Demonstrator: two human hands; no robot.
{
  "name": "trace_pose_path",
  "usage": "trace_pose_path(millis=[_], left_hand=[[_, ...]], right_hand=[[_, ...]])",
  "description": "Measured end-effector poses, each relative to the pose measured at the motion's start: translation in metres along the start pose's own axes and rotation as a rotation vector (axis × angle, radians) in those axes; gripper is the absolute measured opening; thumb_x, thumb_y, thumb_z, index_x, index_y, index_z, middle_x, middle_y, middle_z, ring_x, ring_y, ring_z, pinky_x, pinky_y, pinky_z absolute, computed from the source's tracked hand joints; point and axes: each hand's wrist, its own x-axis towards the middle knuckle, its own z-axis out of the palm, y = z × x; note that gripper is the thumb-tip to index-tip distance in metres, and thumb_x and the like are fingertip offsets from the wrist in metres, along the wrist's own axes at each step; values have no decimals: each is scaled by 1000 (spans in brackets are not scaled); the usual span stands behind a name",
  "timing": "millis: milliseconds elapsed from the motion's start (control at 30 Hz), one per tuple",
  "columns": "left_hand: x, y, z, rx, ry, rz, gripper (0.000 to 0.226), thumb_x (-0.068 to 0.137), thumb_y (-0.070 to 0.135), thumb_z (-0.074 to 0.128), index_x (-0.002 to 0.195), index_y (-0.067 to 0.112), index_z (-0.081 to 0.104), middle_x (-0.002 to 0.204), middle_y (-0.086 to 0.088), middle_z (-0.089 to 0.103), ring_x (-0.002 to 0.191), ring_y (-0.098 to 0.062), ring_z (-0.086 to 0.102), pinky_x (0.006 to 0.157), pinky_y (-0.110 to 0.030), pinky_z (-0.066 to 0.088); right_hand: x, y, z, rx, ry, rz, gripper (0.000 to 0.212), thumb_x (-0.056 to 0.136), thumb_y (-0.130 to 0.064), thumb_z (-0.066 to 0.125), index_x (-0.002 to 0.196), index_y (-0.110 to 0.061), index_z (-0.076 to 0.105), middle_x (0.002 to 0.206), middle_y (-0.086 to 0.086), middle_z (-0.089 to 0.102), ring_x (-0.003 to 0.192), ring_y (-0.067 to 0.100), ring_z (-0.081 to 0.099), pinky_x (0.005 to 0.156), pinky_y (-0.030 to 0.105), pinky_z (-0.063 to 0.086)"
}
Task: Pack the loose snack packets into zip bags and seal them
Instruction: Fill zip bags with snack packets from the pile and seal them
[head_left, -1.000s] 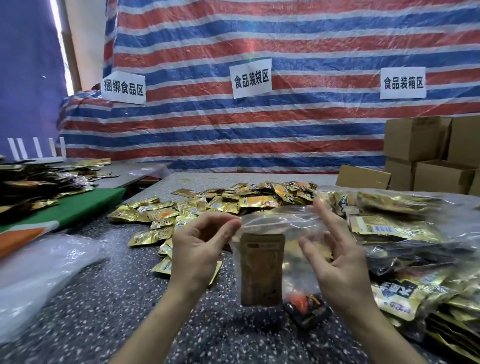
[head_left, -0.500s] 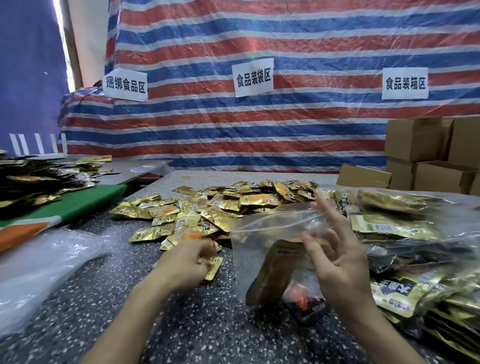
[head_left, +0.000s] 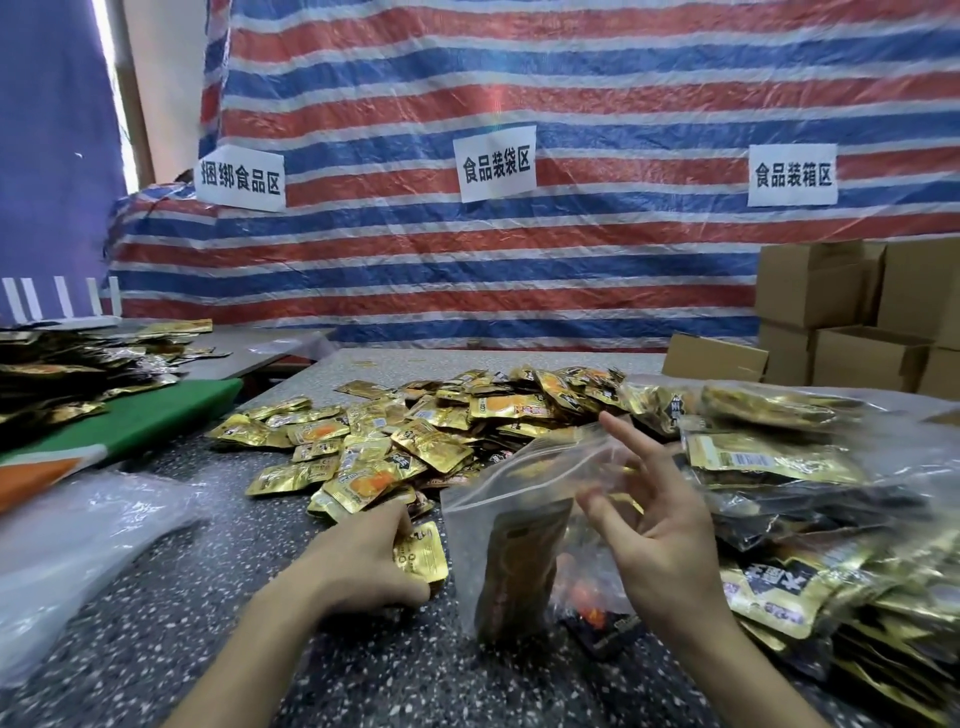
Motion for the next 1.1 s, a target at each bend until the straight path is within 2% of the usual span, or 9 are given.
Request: trace_pose_path(millis=[167, 267, 333, 400, 500, 700, 867, 1033, 1100], left_hand=[[-8, 22, -14, -572, 429, 116, 61, 62, 38, 92, 106, 23, 53, 90, -1, 66, 74, -12, 66, 59, -22, 55], [-19, 39, -31, -847, 672, 163, 50, 57, 43, 84, 96, 23, 60, 83, 4, 70, 72, -8, 68, 53, -16, 52], [-25, 49, -42, -1138, 712, 211, 44, 66, 40, 77, 99, 18, 58, 89, 2, 72, 80, -17, 69, 62, -28, 58], [-31, 58, -61, -1438, 683, 277, 34, 89, 29, 64, 116, 9, 56, 117, -14, 68, 102, -26, 68, 79, -45, 58], [-44, 75, -94, -1645, 626, 406, 27, 98, 12, 46, 122, 14, 57, 132, -18, 62, 121, -37, 60, 96, -57, 50], [-74, 132, -110, -1392, 578, 666, 22, 86, 8, 57, 107, 14, 60, 94, -5, 74, 92, -24, 72, 73, -40, 61], [-80, 149, -83, -1230, 594, 623, 17, 92, 10, 62, 105, 18, 55, 91, -5, 72, 81, -20, 74, 59, -32, 61], [-70, 153, -70, -1112, 727, 628, 25, 90, -4, 62, 100, 17, 52, 87, -5, 67, 76, -7, 71, 55, -13, 55], [-67, 153, -65, -1078, 695, 635, 25, 88, -3, 64, 98, 17, 53, 86, 1, 68, 77, -7, 71, 56, -13, 54]], right_hand=[[0, 0, -1, 10, -8, 0, 71, 88, 3, 69, 129, -55, 57, 99, -2, 71, 90, 19, 73, 75, 27, 61], [-1, 1, -2, 20, -22, 5, 73, 89, 5, 68, 130, -54, 57, 103, 1, 71, 92, 22, 73, 78, 31, 62], [-1, 1, -2, 27, -36, 12, 73, 89, 6, 68, 130, -53, 57, 106, -1, 71, 92, 22, 74, 78, 32, 62], [-1, 1, -2, 28, -45, 9, 71, 89, 5, 68, 131, -52, 57, 107, -1, 71, 89, 23, 74, 76, 32, 62], [-1, -1, -2, 6, -56, -6, 69, 89, 3, 70, 130, -52, 57, 108, -11, 70, 88, 22, 73, 73, 30, 62], [-1, -5, 0, -30, -42, -42, 65, 85, 3, 74, 124, -47, 60, 115, -23, 64, 90, 17, 71, 71, 22, 59], [-1, -8, 0, -29, -30, -65, 59, 85, -6, 74, 121, -50, 61, 114, -20, 64, 87, 19, 69, 70, 25, 60], [-1, -13, 1, -12, -33, -101, 38, 84, -26, 74, 116, -44, 63, 109, -5, 67, 78, 23, 68, 67, 42, 61], [-1, -14, 1, -11, -33, -129, 39, 84, -21, 75, 116, -42, 63, 105, -1, 68, 79, 23, 69, 69, 38, 60]])
